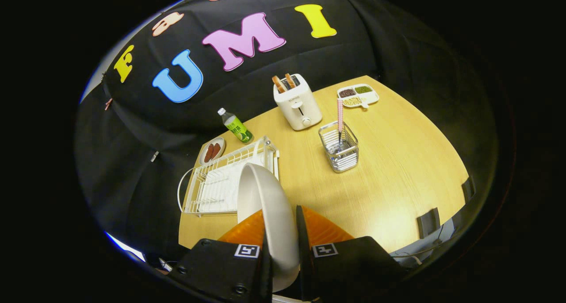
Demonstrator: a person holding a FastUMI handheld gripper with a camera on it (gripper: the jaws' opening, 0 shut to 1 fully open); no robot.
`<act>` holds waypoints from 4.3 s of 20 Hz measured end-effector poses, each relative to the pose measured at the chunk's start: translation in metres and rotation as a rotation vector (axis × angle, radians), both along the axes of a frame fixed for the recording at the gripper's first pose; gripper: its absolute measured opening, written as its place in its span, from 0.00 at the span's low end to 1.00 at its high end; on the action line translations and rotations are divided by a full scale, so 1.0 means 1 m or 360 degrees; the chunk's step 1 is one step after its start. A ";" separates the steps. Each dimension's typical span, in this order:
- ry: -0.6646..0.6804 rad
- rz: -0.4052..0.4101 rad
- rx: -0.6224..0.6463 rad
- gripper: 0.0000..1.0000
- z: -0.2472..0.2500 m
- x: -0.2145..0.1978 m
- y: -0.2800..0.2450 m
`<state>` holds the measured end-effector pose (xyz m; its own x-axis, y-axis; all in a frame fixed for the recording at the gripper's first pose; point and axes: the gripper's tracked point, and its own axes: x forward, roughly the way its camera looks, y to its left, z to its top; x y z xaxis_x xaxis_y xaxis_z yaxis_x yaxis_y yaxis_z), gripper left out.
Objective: Take the plate from the dish rack, then take the spoon from the basket and place it into the plate.
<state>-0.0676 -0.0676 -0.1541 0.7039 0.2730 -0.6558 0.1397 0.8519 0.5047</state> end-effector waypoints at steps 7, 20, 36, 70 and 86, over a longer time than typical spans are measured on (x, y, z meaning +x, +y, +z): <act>0.0215 0.0071 0.0112 0.29 -0.092 -0.011 -0.034; 0.0343 0.0170 0.0177 0.36 -0.171 0.041 -0.068; -0.0366 0.0218 -0.0276 0.99 -0.069 0.119 -0.125; -0.0351 0.0261 -0.0492 0.18 -0.076 0.274 -0.115; -0.0783 0.0318 -0.0425 0.13 0.088 0.256 -0.109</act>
